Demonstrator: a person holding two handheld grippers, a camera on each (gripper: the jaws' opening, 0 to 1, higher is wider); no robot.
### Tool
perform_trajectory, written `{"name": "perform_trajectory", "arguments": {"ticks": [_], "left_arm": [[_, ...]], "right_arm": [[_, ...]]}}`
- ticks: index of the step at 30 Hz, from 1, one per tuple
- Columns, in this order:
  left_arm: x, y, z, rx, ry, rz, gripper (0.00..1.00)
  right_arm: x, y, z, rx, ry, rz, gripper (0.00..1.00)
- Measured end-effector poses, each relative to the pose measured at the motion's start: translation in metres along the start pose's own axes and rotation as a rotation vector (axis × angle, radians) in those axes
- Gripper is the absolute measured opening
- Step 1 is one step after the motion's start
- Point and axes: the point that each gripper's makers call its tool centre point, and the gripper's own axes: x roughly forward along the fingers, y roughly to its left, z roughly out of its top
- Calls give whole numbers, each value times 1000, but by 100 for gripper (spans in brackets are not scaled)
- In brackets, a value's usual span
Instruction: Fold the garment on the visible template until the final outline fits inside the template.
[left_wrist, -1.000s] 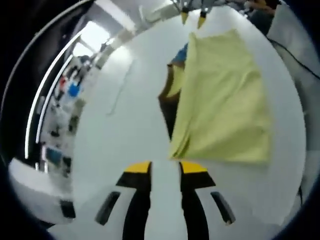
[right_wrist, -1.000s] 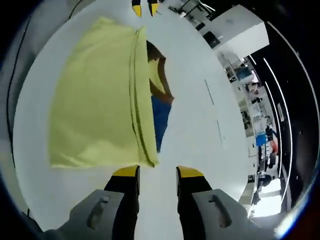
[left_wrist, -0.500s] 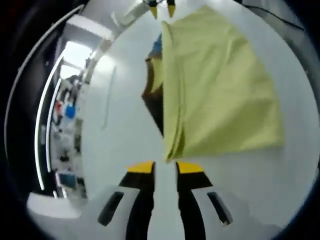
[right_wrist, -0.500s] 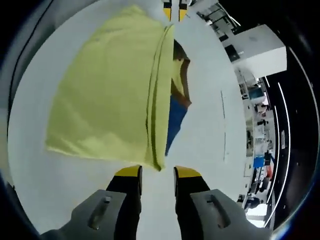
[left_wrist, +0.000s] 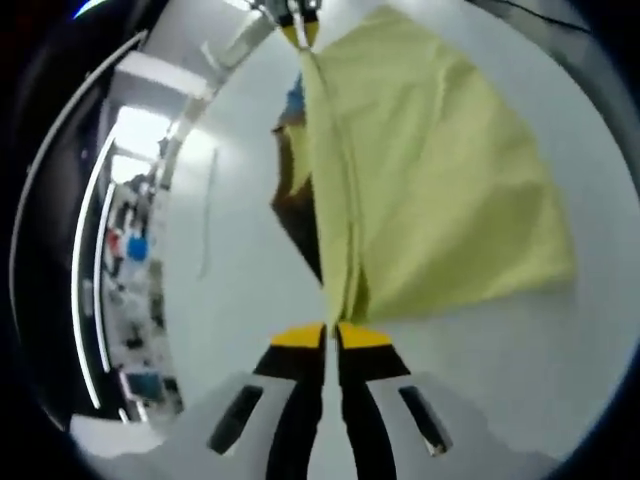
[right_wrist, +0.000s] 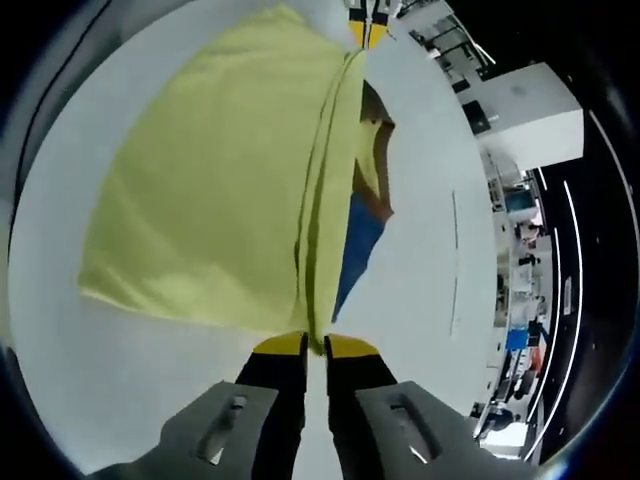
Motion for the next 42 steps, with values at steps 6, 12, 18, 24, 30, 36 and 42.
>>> {"name": "perform_trajectory", "arguments": {"ticks": [6,12,18,24,30,36,42], "left_arm": [[0,6,3,-46,-6,-4,0],[4,11,3,-125,-9,-24,0],[-2,10,7,-87,-23,-36,0],[-9,-7,9,-27,-26,-66,0],[-12,-10,10,-8,-36,-64,9],[-2,-12,7,11,-17,-74,10],[7,-5,4,-1,-5,-70,0]], "right_arm": [[0,-4,-1,32,-6,0,1],[-1,-11,-6,135,-18,-9,1],[2,-13,-8,195,-23,-4,1],[4,-13,-9,182,-17,-6,1],[4,-13,-10,189,-11,-5,1],[5,-14,-11,188,-10,-8,1],[4,-15,-11,192,-11,-12,1]]}}
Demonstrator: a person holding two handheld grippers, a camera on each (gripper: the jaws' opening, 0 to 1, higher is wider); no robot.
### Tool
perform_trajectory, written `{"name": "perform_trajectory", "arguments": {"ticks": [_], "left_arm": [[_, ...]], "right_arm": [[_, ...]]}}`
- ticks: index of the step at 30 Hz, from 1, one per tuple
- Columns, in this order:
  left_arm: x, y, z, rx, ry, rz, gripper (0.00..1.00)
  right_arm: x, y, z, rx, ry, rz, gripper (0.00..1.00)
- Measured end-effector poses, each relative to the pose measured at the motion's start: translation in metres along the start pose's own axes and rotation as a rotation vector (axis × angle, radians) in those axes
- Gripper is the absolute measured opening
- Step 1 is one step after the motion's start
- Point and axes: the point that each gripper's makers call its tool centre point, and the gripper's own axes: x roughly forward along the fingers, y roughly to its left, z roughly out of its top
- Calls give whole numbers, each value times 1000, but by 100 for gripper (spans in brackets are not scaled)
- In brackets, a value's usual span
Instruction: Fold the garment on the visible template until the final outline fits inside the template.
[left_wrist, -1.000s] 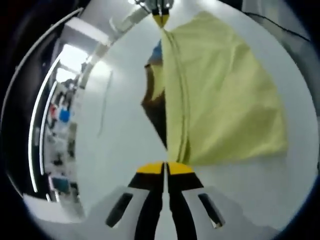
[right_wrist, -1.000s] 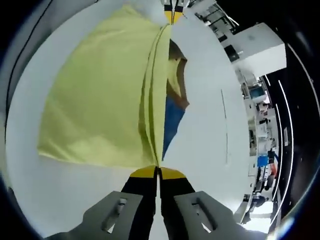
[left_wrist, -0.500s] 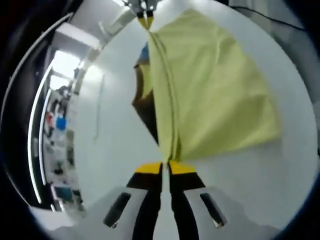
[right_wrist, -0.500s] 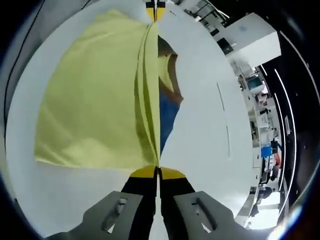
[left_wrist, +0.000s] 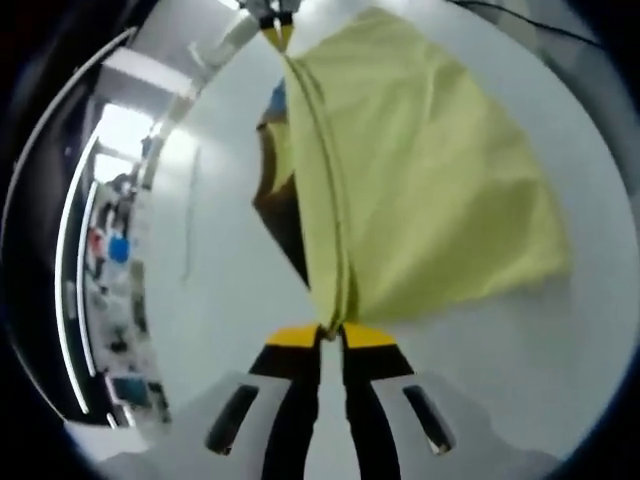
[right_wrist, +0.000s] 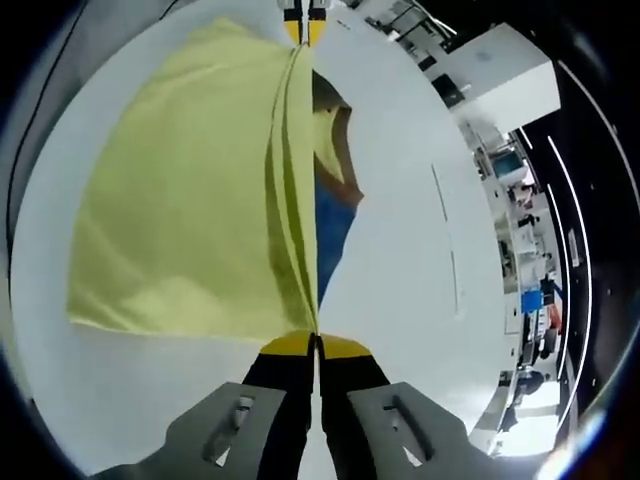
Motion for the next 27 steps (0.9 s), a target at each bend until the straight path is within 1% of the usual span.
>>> {"name": "perform_trajectory", "arguments": {"ticks": [5,9,10,11,12,14,15,16,17,20,21,23,25,26,27], "left_arm": [[-1,5,3,-106,-19,-17,0],[-3,8,4,-221,-56,-35,0],[-3,10,5,-261,-75,-39,0],[-3,11,5,-291,-80,-45,0],[-2,11,2,-337,-78,-57,0],[-2,15,2,-360,-96,-55,0],[-1,14,1,-403,-100,-68,0],[-1,13,1,-426,-103,-76,0],[-1,16,0,-436,-110,-69,0],[1,16,-4,-477,-107,-79,0],[2,15,-4,-503,-111,-86,0],[3,17,-6,-592,-121,-93,0],[4,19,-10,-631,-110,-91,0],[5,20,-14,-670,-98,-87,0],[5,22,-14,-671,-102,-84,0]], "right_arm": [[1,-1,0,19,-4,5,1],[1,-3,0,99,-22,20,1],[1,-2,0,130,-27,26,1],[1,-4,-1,132,-29,25,1],[1,-4,-1,141,-31,25,1],[2,-3,-1,213,-41,40,1],[2,-5,-1,222,-44,41,1],[2,-6,-1,227,-44,41,1],[3,-5,-2,245,-40,48,1],[4,-5,-1,277,-40,59,1],[5,-5,-2,284,-38,59,1],[6,-6,-2,313,-41,63,1],[5,-6,-2,329,-43,65,1],[5,-6,-2,338,-42,67,1],[5,-6,-2,340,-43,69,1]]}}
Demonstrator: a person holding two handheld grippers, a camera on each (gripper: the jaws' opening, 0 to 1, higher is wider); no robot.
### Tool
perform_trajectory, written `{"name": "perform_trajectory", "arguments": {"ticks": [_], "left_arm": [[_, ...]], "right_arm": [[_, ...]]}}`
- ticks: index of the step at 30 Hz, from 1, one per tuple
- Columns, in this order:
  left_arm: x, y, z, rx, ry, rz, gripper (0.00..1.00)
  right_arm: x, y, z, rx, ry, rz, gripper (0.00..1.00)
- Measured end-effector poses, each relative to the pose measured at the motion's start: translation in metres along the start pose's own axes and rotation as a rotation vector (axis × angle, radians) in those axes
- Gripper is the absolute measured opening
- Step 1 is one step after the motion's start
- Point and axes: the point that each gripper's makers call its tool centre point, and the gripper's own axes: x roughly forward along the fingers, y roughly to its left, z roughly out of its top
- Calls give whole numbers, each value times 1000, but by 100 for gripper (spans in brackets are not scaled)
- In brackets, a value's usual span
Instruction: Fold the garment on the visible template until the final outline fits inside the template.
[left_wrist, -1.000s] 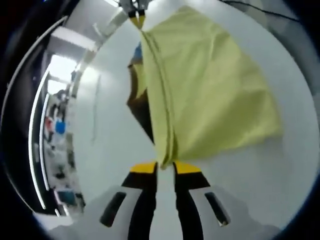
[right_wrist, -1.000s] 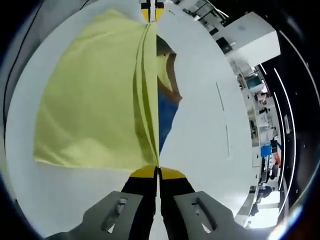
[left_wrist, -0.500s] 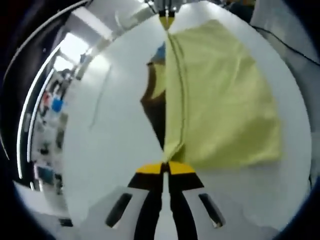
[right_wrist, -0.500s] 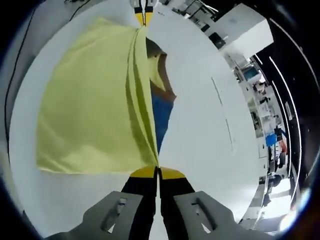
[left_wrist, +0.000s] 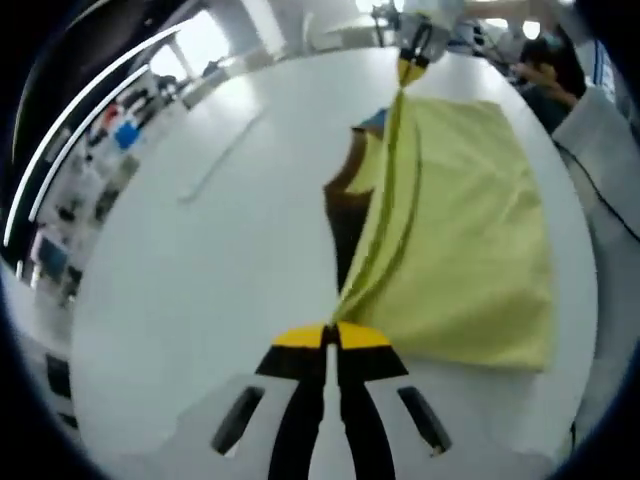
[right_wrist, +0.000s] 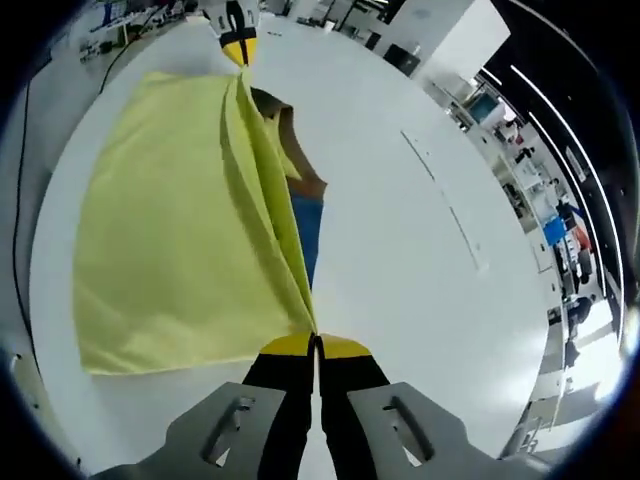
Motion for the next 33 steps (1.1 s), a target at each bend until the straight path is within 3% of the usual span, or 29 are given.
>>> {"name": "perform_trajectory", "arguments": {"ticks": [2,14,19,21,25,33], "left_arm": [[1,1,0,-49,2,-2,0],[14,7,-9,-167,51,3,0],[16,8,-16,-157,69,14,2],[15,10,-23,-140,100,30,1],[10,14,-28,-163,100,60,1],[-14,14,-10,-129,60,130,4]], "right_arm": [[0,-1,0,17,-1,2,1],[7,-8,-2,69,13,-11,2],[8,-9,-13,61,49,-23,4],[6,-8,-13,62,45,-28,4],[2,-12,-12,89,34,-49,5],[-10,-7,10,102,-24,-60,8]]}}
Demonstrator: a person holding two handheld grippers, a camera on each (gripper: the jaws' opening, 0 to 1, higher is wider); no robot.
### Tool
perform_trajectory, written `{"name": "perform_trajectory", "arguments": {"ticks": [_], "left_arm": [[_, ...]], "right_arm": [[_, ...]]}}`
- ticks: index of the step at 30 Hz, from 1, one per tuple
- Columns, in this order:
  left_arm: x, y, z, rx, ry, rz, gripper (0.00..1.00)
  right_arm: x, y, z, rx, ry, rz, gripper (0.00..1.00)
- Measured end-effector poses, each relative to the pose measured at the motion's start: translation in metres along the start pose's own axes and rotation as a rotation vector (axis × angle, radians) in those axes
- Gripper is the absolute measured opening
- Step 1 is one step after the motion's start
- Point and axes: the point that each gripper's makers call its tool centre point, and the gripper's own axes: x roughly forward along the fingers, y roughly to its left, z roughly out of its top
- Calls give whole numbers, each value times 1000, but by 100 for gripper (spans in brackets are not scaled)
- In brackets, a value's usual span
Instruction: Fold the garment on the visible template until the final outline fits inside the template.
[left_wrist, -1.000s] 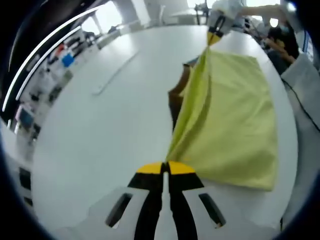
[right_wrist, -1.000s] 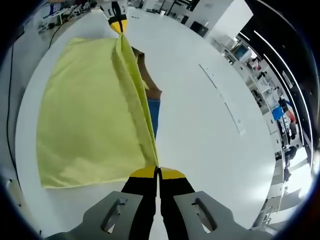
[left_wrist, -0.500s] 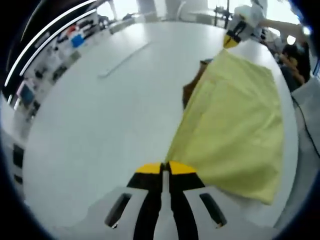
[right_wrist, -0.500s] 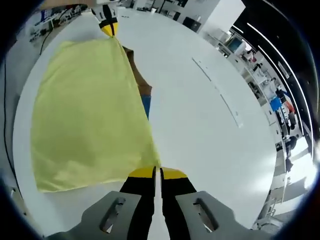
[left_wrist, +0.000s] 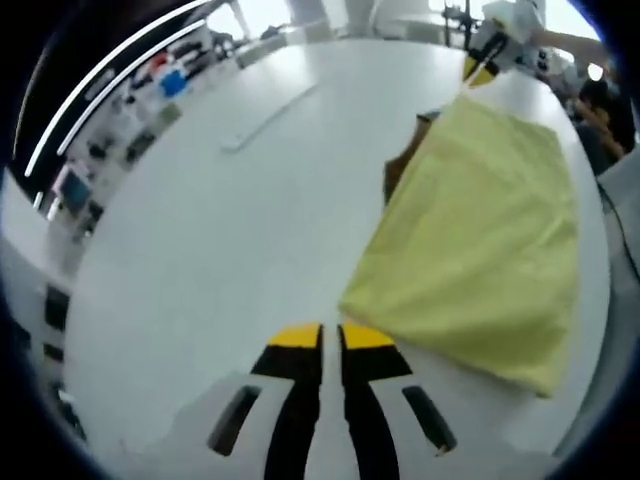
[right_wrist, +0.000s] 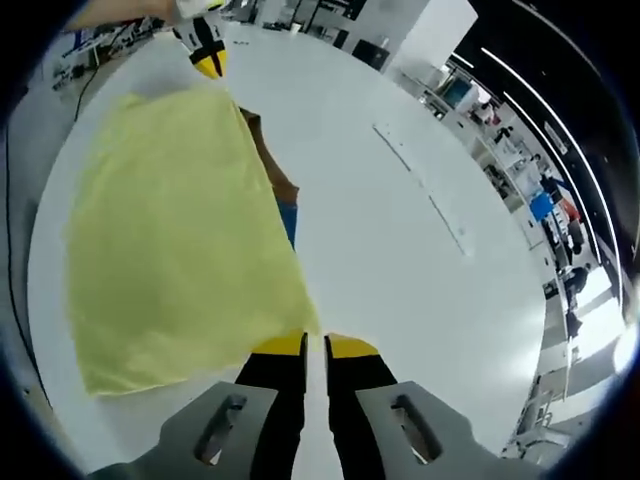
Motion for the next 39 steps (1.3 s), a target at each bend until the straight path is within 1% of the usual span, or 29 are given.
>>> {"name": "perform_trajectory", "arguments": {"ticks": [3,5,6,7,8,9,10,12,13,16,17,18,19,21,23,24,25,28,29,30,31,32,35,39], "left_arm": [[-11,-8,14,19,-30,-3,6],[-19,-15,24,28,-55,-5,9],[-24,-22,31,27,-76,-13,10],[-27,-29,37,27,-94,-32,11],[-32,-40,45,21,-128,-62,12],[-35,-46,49,13,-138,-72,13],[-38,-56,51,28,-140,-91,13],[-42,-65,52,30,-136,-95,12],[-43,-75,52,48,-133,-115,11],[-41,-90,44,57,-107,-134,11],[-41,-98,37,62,-84,-155,10],[-41,-102,31,65,-65,-162,9],[-43,-103,22,40,-29,-154,9],[-47,-106,14,26,-33,-155,11],[-53,-111,0,-33,-19,-167,11],[-57,-113,-7,-21,-28,-169,12],[-60,-114,-11,-28,-29,-166,12],[-68,-117,-25,-57,-10,-159,12],[-71,-119,-30,-86,-13,-158,13],[-71,-120,-32,-99,-13,-159,13],[-74,-127,-37,-132,-16,-170,13],[-74,-128,-40,-145,-18,-170,13],[-74,-136,-50,-156,-4,-169,13],[-75,-138,-52,-191,-16,-165,13]], "right_arm": [[-4,3,8,13,-14,-7,11],[-7,11,14,22,-22,5,14],[-10,16,19,32,-32,10,16],[-13,20,23,35,-43,16,16],[-16,25,28,43,-57,18,16],[-19,27,31,49,-66,17,15],[-23,34,35,53,-81,30,15],[-27,45,37,68,-87,48,15],[-28,51,37,70,-88,60,14],[-31,66,35,66,-91,69,12],[-33,74,34,71,-93,76,11],[-35,78,32,83,-91,83,11],[-37,83,29,106,-90,85,11],[-42,92,24,161,-97,101,13],[-49,99,15,182,-94,99,17],[-51,102,11,185,-87,93,17],[-54,104,6,193,-80,91,16],[-66,112,-8,256,-68,81,16],[-68,113,-11,272,-64,77,16],[-69,113,-13,275,-64,77,16],[-73,114,-18,281,-62,66,16],[-74,115,-21,288,-60,64,16],[-77,120,-27,303,-48,59,16],[-79,124,-31,346,-53,56,17]]}}
